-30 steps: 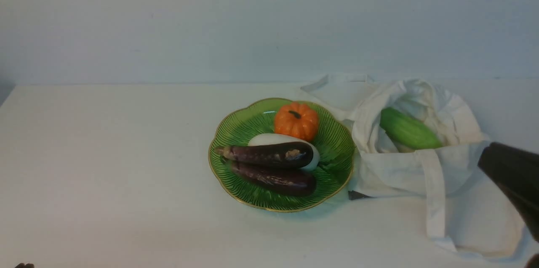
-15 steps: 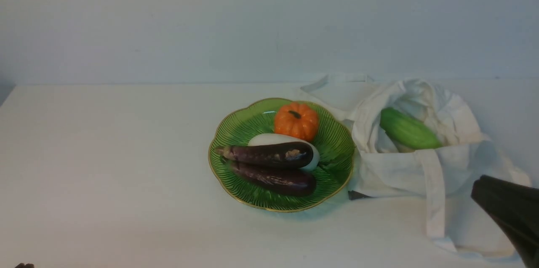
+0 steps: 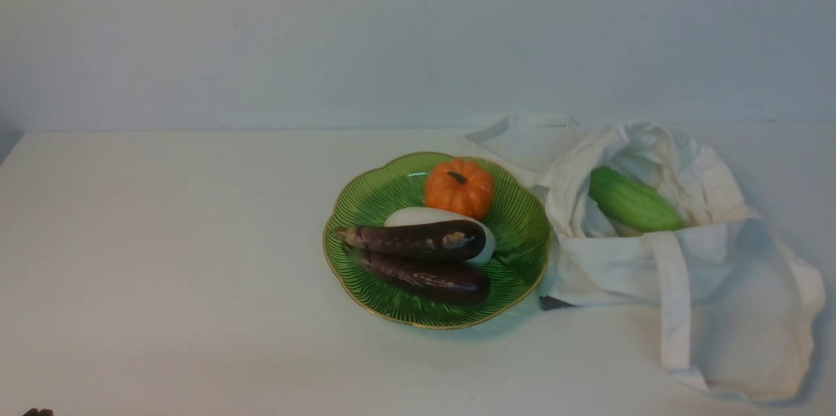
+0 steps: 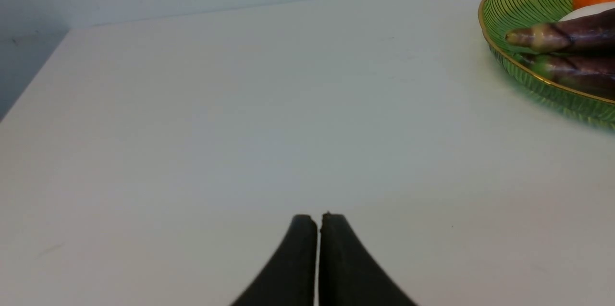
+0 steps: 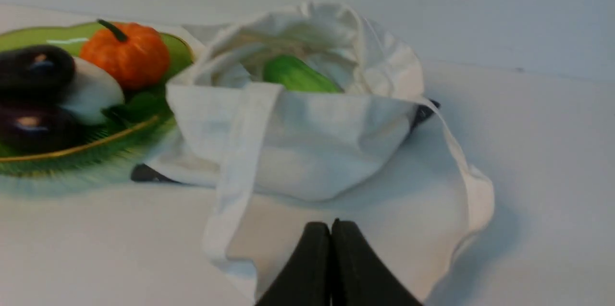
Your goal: Take vegetables from cloth bag on white table place on plate.
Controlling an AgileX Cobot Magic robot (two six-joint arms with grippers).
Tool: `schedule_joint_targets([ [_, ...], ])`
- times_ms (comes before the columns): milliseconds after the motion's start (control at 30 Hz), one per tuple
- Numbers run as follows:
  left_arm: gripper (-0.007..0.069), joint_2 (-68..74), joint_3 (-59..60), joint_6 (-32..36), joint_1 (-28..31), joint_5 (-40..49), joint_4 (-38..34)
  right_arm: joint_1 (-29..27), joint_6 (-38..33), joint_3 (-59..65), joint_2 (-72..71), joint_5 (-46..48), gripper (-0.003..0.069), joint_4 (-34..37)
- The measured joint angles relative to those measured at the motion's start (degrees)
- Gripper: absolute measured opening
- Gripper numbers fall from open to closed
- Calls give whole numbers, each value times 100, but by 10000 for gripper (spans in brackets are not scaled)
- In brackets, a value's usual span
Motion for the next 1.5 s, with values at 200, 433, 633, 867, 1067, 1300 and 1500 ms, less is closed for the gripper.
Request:
schedule_joint_targets([
  [200,-5,0,0,0,0,0,0,-370,0,33,-320,196,-15,15],
  [433,-5,0,0,0,0,0,0,-535,0,176,-392,139,-15,15],
  [633,-5,0,0,0,0,0,0,-535,2,195,-392,35,-15,19],
  [867,-5,0,0,0,0,0,0,-535,2,195,-392,11,-15,32],
  [1067,-5,0,0,0,0,0,0,-535,2,195,-392,11,-15,32],
  [1300,-5,0,0,0,0,0,0,-535,2,195,-392,11,-15,32],
  [1500,-5,0,0,0,0,0,0,-535,2,195,-392,11,-15,32],
])
